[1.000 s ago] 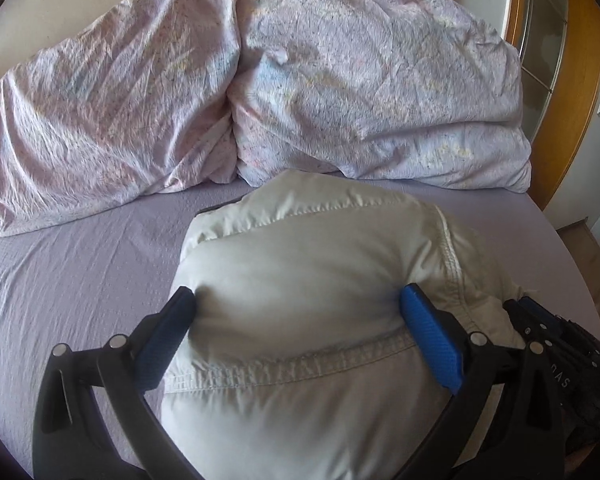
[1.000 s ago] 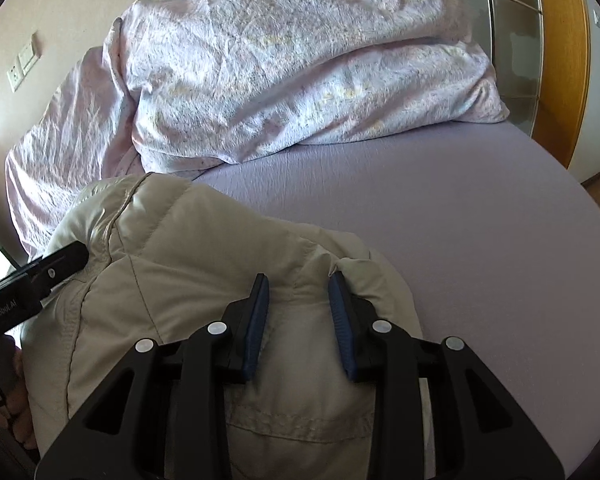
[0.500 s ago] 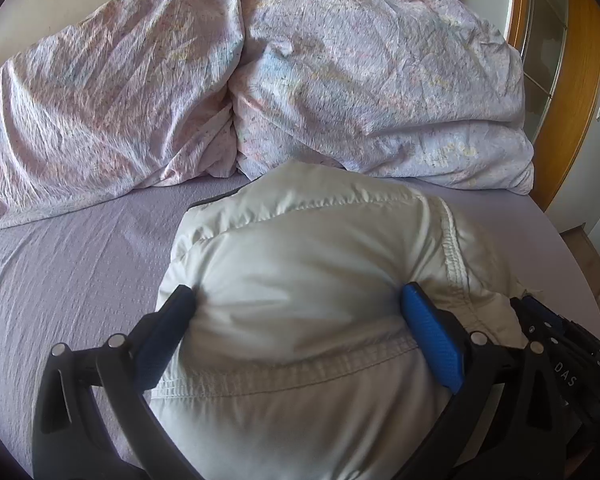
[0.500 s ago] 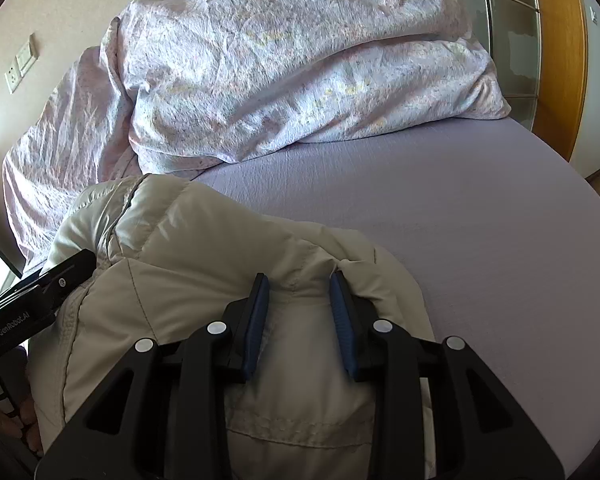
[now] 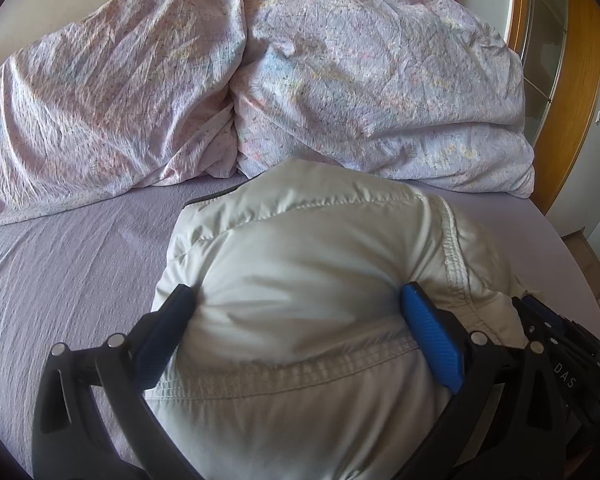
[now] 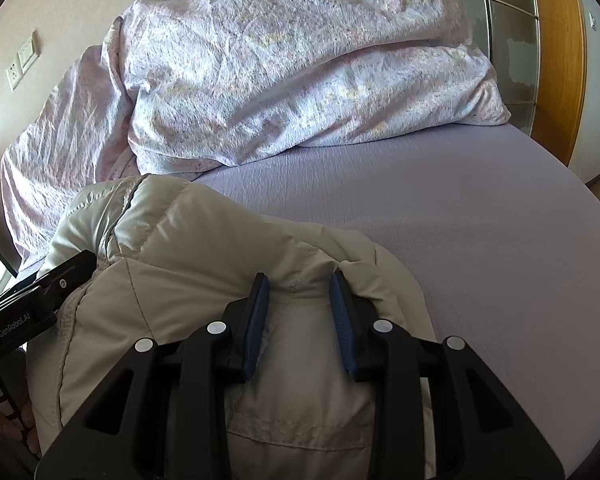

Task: Fold large clothes
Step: 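Keep holding the jacket bundle still with both grippers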

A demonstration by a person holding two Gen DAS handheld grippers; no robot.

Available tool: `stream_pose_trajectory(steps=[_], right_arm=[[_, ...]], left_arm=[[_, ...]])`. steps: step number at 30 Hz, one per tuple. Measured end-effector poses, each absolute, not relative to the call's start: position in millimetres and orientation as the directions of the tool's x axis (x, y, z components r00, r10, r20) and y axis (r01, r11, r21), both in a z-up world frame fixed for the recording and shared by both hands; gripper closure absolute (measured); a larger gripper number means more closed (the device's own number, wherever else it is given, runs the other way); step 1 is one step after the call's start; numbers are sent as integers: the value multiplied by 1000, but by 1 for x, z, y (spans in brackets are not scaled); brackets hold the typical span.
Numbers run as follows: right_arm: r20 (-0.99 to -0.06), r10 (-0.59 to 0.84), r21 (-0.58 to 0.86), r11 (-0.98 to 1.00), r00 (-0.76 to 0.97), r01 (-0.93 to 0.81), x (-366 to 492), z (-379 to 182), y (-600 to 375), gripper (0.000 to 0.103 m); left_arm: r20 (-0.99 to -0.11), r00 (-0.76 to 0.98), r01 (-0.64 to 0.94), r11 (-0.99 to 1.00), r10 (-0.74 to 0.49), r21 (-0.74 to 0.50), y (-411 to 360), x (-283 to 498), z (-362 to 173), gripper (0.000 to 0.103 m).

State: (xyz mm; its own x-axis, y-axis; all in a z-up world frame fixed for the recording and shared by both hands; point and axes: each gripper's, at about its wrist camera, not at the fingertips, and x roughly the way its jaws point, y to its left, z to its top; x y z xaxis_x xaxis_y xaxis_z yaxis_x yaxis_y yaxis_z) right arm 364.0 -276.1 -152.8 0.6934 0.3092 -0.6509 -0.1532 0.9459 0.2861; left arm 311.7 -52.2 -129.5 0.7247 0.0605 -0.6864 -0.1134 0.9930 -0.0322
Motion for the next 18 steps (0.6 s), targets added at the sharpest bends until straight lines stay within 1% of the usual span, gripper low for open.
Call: stream_pose_trajectory(steps=[11,18], right_arm=[[-646,305,280,948,700,-154,365,-154,-275,69],[-671,307,280,948,675,-154,371,-155,-273,69]], left_arm=[[-679,731,-116,993,63,-33,-52,313,-131,2],[-688,723,-115,993,65,-27,-50,316,-132,2]])
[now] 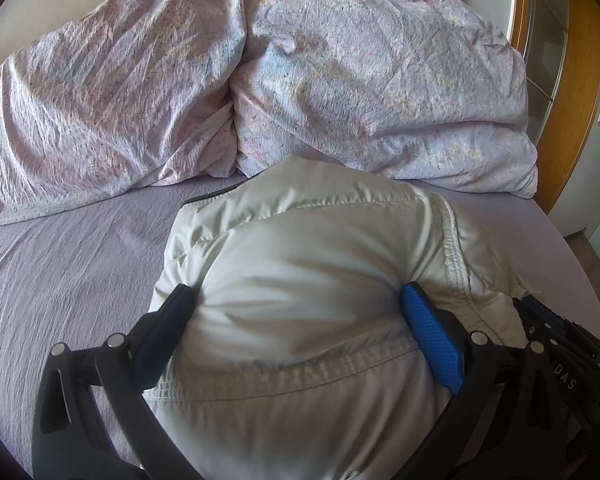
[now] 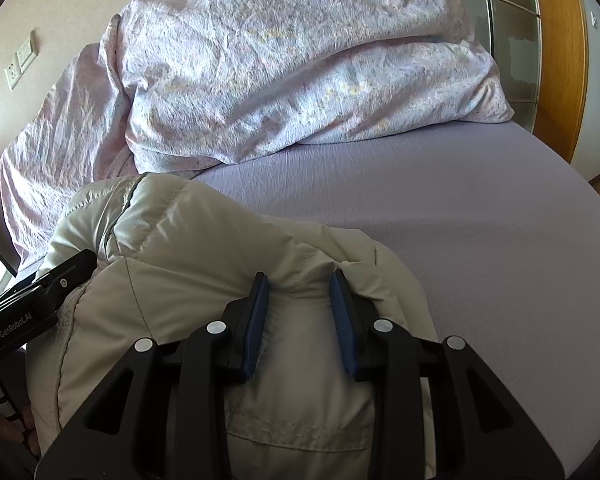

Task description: Fold large clothes

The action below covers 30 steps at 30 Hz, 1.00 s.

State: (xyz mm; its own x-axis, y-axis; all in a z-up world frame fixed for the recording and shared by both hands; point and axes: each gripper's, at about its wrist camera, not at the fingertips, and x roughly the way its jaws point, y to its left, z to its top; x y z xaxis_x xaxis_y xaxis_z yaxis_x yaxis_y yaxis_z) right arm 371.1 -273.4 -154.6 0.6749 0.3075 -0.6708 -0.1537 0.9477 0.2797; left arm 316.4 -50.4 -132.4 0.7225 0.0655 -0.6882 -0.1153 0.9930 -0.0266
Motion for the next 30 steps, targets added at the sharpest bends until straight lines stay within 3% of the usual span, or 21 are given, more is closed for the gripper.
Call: stream_pose_trajectory(steps=[9,13,21,30], right_arm=[[-750,229,177,973,621,-146,371,-143,-261,69],[-746,276,266,958,606,-109,361,-142,-275,69],[-776,274,257,960,568,-113,360,-140,-274,69],[-768,343,342,934,541,-106,346,-140,-286,69]], left_arm=[[-722,688,-100,995,78,13,-51,309,-118,2],[-720,690,-110,994,71,-7,-46,290,-113,2],[-732,675,-121,993,95,18,-47,284,-116,2],[-730,683,-103,993,31,-54,-32,267,-123,2]])
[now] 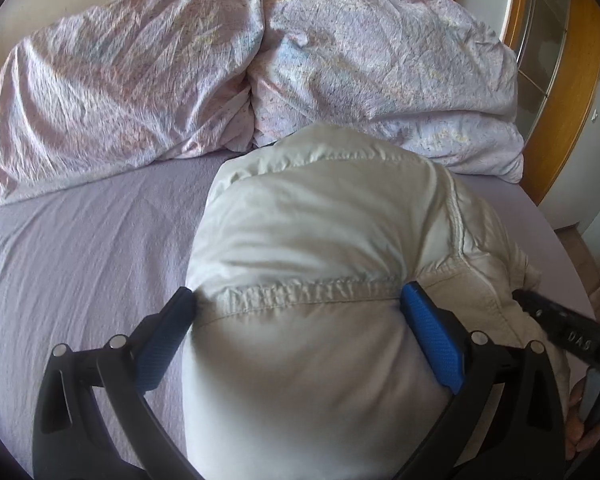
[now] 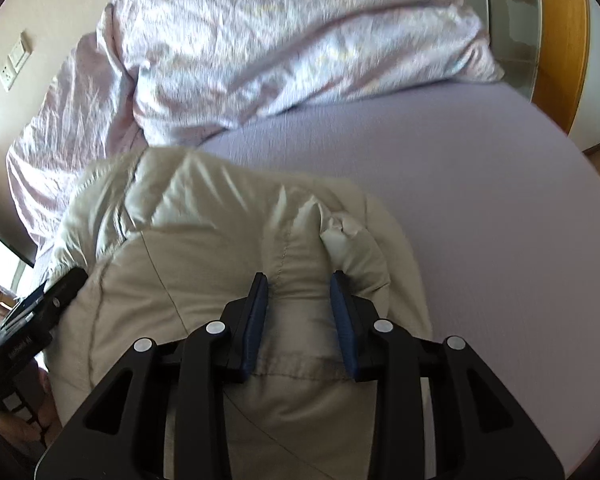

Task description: Fold large clothes

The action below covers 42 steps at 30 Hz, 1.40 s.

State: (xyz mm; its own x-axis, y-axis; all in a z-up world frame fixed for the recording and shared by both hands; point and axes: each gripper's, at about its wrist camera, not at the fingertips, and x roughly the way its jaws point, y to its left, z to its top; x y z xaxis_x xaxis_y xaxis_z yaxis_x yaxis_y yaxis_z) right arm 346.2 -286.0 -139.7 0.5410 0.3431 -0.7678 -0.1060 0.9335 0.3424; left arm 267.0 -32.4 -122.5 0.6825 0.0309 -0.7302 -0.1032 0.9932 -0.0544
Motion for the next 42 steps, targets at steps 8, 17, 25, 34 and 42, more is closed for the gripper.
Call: stream_pose_trajectory(steps=[8,17,25,34,42], right_arm=[[-792,358,354,929,495,-105,349,-125,-288,54],[-758,476,505,861,446,-60,348,-110,-337,9],[-715,642,680,731,276,61,362,-144,-364,4],[-630,767,776,613,122,148,366,-183,-354,1],[-601,792,798,591,107,118,366,-189,-326,1]], left_arm=[[-737,676,-85,994,10,-64,-26,266,-121,2],[-752,659,-65,994,-24,-88,1,240,-95,2],[-794,605,-107,983,-56,-151,41,227,-95,2],[-812,574,-77,980,-108,-185,43,221,-97,2],[-821,553,-62,975,-144,-213,48,226,-98,2]])
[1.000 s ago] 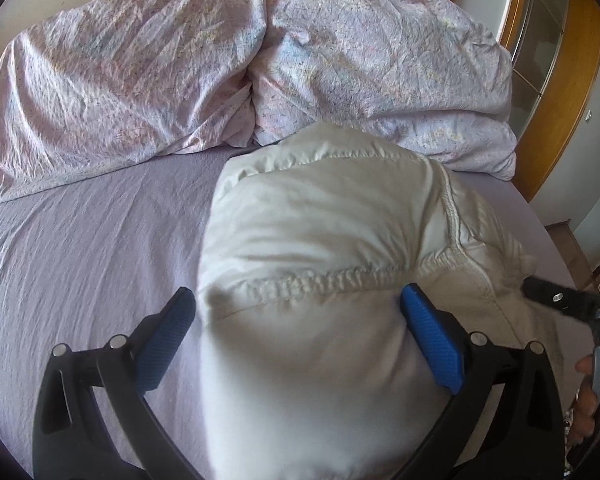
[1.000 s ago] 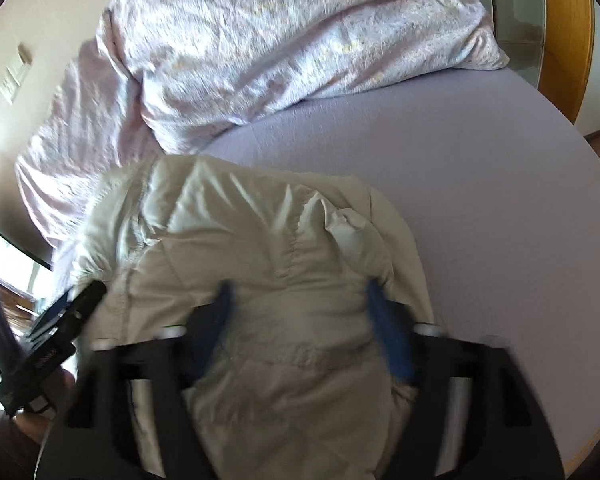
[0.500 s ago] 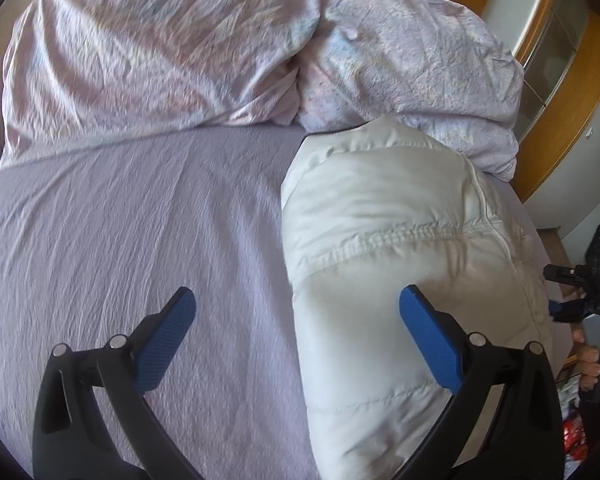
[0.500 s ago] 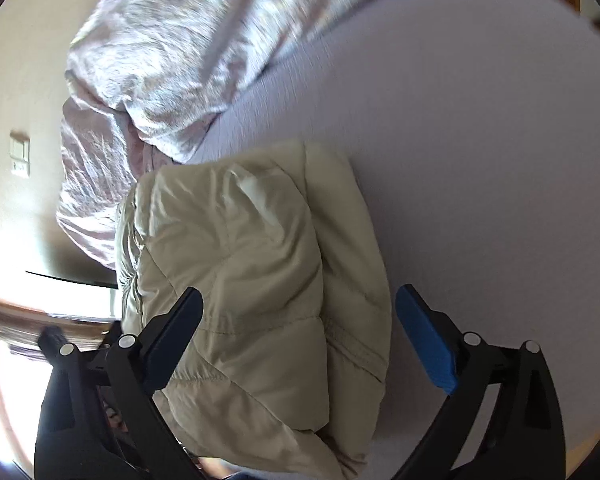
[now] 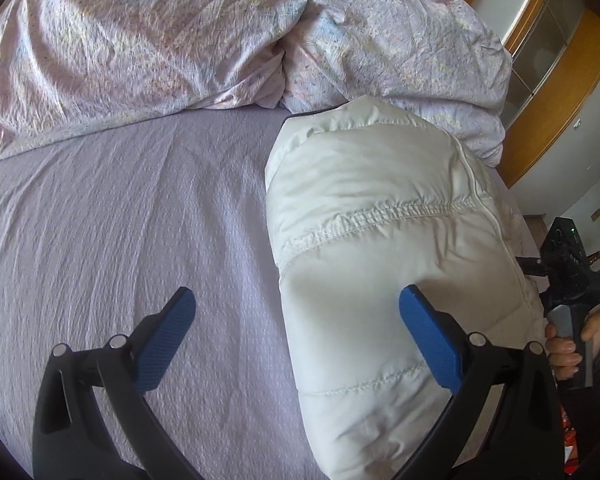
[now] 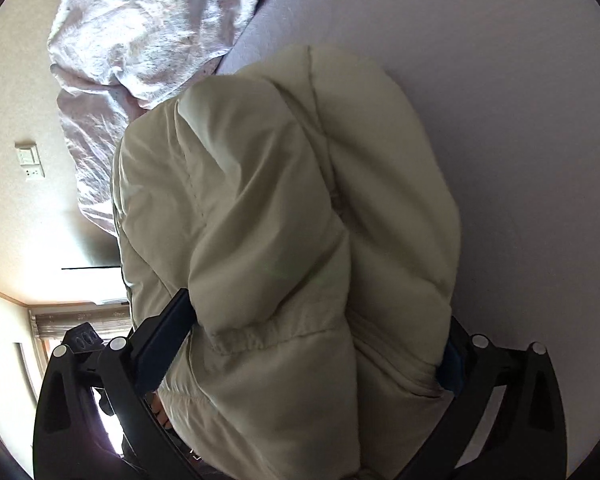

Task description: Fold large clothes

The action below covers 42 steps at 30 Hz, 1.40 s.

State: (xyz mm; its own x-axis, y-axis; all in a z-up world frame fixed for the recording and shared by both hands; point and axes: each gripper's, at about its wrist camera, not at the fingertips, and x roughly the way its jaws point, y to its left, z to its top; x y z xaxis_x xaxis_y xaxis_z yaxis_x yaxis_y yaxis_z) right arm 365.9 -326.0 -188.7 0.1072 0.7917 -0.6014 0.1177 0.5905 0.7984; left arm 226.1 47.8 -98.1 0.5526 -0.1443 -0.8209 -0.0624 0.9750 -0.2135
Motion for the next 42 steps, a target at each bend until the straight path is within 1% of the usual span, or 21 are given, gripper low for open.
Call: stream_pose_trajectory(steps=[2,5,9,18,24,29,30,32,35,42], right_arm=[[-584,803,812,574,120,108,363,-188,-327,13],[-568,812,823,560,135,96,360,-187,-330,23],[-565,813,825,556,142,99,357,-186,-332,24],[-559,816,829,549,148,108,358,-188,-327,24],[-547,823,837,536,153,106,360,-191,-328,26],[-517,838,855,513,176,74,360,-187,-330,38],[-511,841,859,508,179,67,361,-186,-329,40],[-497,848,866,497,184,48,364,-181,-323,46],[-475,861,877,481,184,14,371,-173,-309,51],[-438,884,893,449,165,-34,395,-163,-265,54]], left_arm=[[-820,547,-62,969,-167,-238,52,227,-100,2],[-820,536,-61,959,-202,-276,57,231,-103,2],[-816,519,-60,941,-255,-332,59,238,-110,2],[-781,458,-42,868,-424,-495,52,255,-130,2],[-757,446,-37,835,-478,-549,42,265,-138,2],[-742,456,-33,823,-492,-566,46,267,-130,23],[-742,457,-32,824,-490,-565,48,268,-128,25],[-742,463,-29,828,-485,-560,54,270,-122,30],[-744,481,-33,839,-464,-544,66,273,-112,33],[-730,547,-70,847,-410,-527,109,285,-88,35]])
